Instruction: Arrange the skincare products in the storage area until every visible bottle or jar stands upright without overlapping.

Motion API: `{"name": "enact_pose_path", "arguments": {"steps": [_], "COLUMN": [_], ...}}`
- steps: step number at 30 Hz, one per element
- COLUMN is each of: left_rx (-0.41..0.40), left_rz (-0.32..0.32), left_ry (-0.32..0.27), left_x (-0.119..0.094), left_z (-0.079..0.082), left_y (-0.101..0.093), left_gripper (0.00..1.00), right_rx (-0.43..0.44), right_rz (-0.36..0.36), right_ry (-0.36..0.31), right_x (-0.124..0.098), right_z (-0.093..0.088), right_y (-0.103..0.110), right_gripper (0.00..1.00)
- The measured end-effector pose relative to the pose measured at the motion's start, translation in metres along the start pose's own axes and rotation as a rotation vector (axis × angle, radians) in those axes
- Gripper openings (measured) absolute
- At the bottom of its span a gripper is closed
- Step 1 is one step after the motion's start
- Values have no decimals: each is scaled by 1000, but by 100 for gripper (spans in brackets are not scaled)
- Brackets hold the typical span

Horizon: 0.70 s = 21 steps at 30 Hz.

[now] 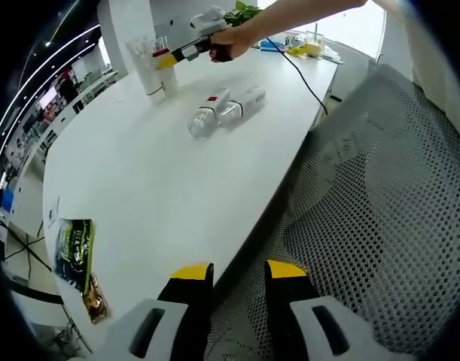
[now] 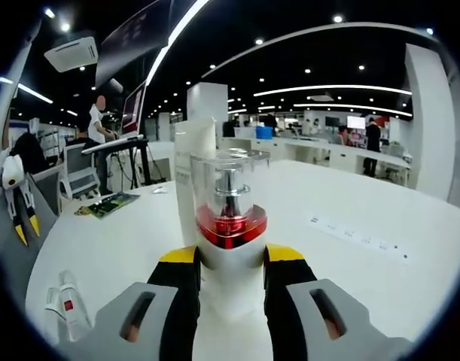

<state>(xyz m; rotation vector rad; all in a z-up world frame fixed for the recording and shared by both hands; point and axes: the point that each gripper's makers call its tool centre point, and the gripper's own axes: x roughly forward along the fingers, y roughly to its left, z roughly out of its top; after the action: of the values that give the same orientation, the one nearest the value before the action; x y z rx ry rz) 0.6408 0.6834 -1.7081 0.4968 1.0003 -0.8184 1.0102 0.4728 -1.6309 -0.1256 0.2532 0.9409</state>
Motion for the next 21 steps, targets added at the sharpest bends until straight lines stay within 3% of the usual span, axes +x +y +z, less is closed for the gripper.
{"name": "enact_pose_path", "arguments": {"steps": [14,21], "left_rx": [0,-7], "left_rz": [6,8], "left_ry": [0,-10], "left_x": [0,-1], "left_z": [0,2], "left_y": [1,2], "left_gripper": [28,28], "right_rx": [23,99], "right_rz": [6,-22], "right_ry": [10,14], "right_x": [-1,-2], "right_z": [-3,-9], "right_y": [-2,-5], "right_gripper": [30,33]}}
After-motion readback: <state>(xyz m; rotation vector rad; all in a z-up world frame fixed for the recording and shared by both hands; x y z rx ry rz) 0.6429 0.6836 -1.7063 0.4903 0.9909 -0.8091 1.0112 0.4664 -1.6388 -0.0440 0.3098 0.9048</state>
